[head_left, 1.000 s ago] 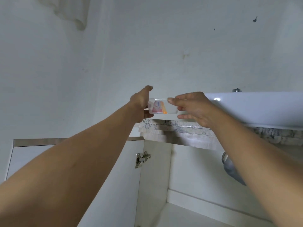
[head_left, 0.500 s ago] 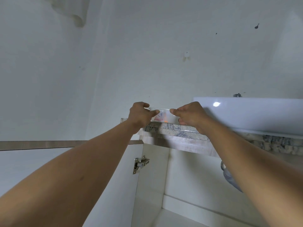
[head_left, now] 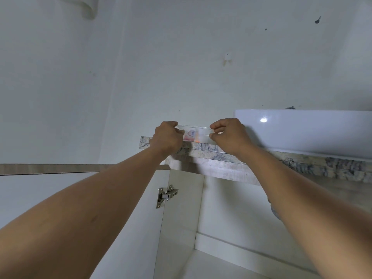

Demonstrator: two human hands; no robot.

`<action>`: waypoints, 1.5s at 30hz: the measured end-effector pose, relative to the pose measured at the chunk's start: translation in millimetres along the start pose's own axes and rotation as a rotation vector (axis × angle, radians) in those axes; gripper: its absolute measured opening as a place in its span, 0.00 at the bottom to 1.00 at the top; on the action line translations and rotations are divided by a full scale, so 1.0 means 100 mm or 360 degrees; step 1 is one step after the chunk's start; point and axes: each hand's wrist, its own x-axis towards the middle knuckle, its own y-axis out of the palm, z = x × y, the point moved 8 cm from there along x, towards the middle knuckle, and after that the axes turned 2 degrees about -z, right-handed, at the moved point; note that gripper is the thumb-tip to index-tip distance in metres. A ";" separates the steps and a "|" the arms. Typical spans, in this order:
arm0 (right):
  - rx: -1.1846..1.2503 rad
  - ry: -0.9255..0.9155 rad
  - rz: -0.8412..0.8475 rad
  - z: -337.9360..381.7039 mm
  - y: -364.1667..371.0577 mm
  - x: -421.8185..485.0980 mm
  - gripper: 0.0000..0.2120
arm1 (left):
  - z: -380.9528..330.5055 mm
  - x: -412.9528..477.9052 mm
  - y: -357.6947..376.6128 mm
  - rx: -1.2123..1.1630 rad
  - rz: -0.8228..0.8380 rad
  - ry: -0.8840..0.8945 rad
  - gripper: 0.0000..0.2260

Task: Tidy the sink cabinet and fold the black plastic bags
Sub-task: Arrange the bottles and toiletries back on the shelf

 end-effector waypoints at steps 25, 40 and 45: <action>-0.0293 -0.0337 -0.0280 -0.80 -0.91 -1.47 0.12 | -0.62 -1.73 1.08 0.0180 0.0228 0.0613 0.11; -0.0836 0.0893 0.0130 -3.44 -1.78 -4.50 0.12 | 0.47 -4.73 3.23 0.0297 0.1436 -0.0048 0.19; -0.0832 0.1318 0.0362 -3.78 -2.03 -5.45 0.11 | 0.47 -5.85 3.53 0.0237 0.1970 -0.0020 0.21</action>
